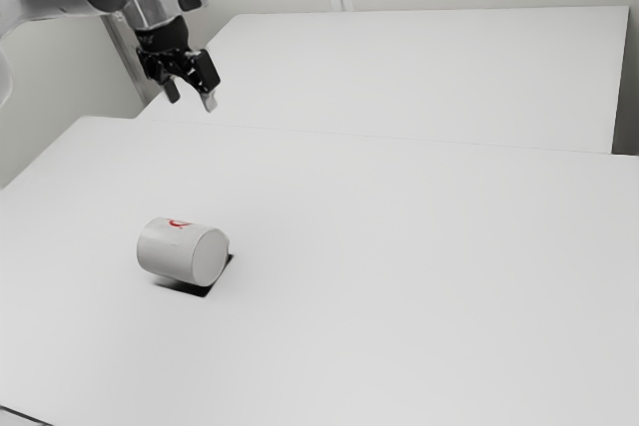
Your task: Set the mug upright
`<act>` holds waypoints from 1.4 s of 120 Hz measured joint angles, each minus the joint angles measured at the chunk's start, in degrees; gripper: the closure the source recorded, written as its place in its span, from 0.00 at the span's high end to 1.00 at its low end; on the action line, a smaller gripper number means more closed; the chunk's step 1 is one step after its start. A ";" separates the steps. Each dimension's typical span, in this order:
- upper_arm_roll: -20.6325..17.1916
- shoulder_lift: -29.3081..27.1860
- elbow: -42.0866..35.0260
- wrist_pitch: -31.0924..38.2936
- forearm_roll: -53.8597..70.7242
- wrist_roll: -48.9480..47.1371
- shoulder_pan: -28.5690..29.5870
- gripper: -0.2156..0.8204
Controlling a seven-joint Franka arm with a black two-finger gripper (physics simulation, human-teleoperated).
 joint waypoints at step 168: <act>10.33 13.78 -21.52 -3.38 -37.55 31.99 21.26 0.77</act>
